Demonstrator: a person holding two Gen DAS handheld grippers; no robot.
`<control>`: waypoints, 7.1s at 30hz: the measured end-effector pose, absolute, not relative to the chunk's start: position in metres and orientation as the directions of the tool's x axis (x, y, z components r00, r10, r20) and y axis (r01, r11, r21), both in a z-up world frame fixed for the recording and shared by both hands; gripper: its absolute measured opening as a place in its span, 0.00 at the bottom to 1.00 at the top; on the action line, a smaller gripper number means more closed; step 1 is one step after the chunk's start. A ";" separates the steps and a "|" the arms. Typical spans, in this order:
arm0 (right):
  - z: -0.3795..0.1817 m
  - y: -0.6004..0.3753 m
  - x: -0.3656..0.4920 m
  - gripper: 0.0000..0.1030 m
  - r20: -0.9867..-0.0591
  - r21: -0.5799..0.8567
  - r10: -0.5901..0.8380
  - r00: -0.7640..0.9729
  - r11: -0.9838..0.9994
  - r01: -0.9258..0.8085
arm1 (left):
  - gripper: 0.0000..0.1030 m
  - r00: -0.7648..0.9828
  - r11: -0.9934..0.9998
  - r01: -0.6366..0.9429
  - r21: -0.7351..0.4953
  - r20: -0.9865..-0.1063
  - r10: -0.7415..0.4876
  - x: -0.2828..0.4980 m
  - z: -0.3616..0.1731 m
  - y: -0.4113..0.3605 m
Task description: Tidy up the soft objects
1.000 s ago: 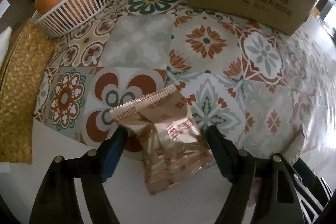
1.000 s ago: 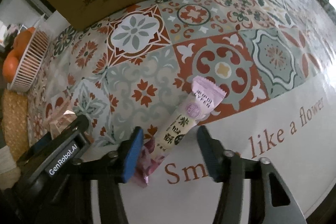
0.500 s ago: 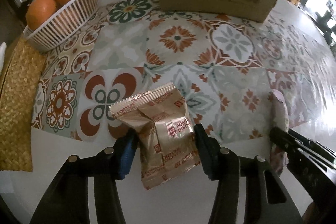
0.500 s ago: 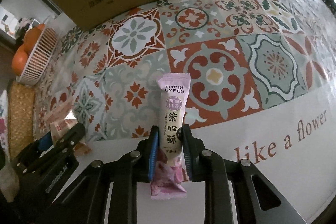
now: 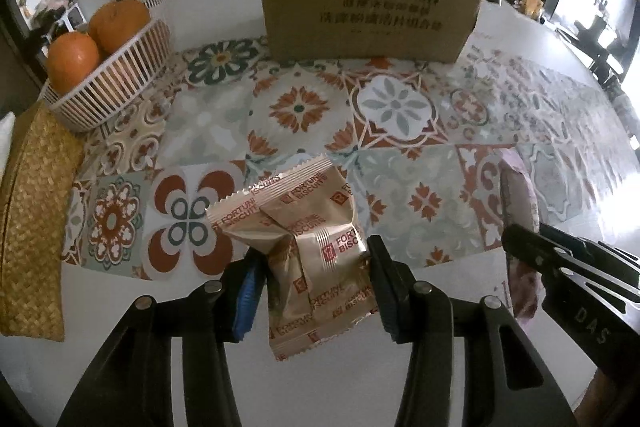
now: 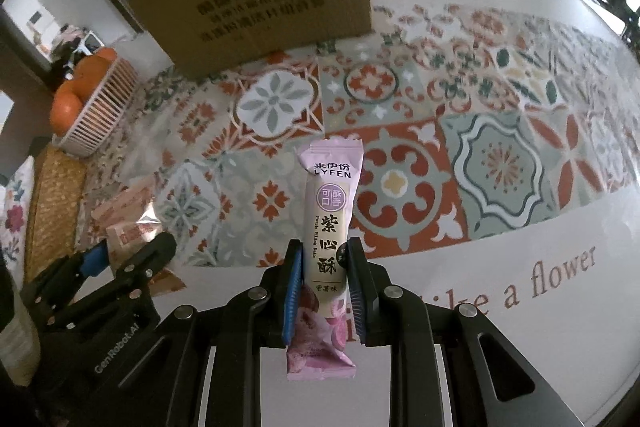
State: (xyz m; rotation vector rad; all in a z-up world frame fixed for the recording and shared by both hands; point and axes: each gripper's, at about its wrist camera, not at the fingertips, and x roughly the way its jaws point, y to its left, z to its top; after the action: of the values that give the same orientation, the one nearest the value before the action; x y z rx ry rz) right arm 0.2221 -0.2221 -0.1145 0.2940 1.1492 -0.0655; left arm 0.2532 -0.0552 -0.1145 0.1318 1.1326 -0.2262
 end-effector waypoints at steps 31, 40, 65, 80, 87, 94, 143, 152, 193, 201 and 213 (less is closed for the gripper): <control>-0.048 -0.213 0.235 0.22 -0.807 0.161 0.043 0.589 0.976 0.148 | 0.47 0.597 0.971 0.239 -0.028 -0.784 -0.170 0.260 -0.039 -0.058; -0.025 -0.215 0.250 0.22 -0.785 0.149 0.032 0.618 0.979 0.138 | 0.47 0.606 0.966 0.255 -0.034 -0.773 -0.187 0.277 -0.021 -0.063; 0.027 -0.227 0.337 0.22 -0.744 0.142 0.048 0.666 0.986 0.088 | 0.47 0.619 0.956 0.292 -0.025 -0.757 -0.208 0.363 0.028 -0.083; 0.050 -0.234 0.402 0.22 -0.738 0.131 0.059 0.672 0.990 0.057 | 0.47 0.587 0.954 0.297 -0.045 -0.779 -0.220 0.423 0.043 -0.098; 0.054 -0.241 0.435 0.22 -0.749 0.155 0.094 0.656 0.987 0.035 | 0.47 0.583 0.956 0.290 -0.045 -0.784 -0.213 0.453 0.049 -0.106; 0.040 -0.251 0.474 0.22 -0.791 0.175 0.123 0.599 0.984 0.029 | 0.47 0.561 0.957 0.288 -0.025 -0.806 -0.190 0.482 0.043 -0.114; 0.066 -0.238 0.311 0.67 -0.644 0.100 -0.037 0.764 0.986 0.132 | 1.00 0.805 0.988 0.100 0.121 -0.594 -0.009 0.314 0.079 -0.076; 0.067 -0.219 0.236 0.72 -0.548 0.061 -0.065 0.834 0.991 0.117 | 1.00 0.847 0.989 0.099 0.108 -0.531 -0.027 0.245 0.080 -0.062; 0.069 -0.198 0.116 0.78 -0.407 0.036 -0.186 0.894 0.975 0.219 | 1.00 0.897 0.991 0.131 0.033 -0.430 -0.104 0.129 0.066 -0.025; 0.069 -0.200 0.114 0.79 -0.404 0.047 -0.178 0.897 0.976 0.215 | 1.00 0.912 0.991 0.124 0.042 -0.399 -0.097 0.121 0.073 -0.024; 0.069 -0.199 0.112 0.80 -0.405 0.042 -0.185 0.895 0.975 0.220 | 1.00 0.916 0.992 0.120 0.041 -0.391 -0.095 0.118 0.074 -0.023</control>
State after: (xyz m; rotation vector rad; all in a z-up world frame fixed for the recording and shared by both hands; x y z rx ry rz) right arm 0.1118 -0.1991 0.0693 0.0873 0.4111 -0.2099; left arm 0.1181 -0.0233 0.0743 0.0648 0.3990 -0.1106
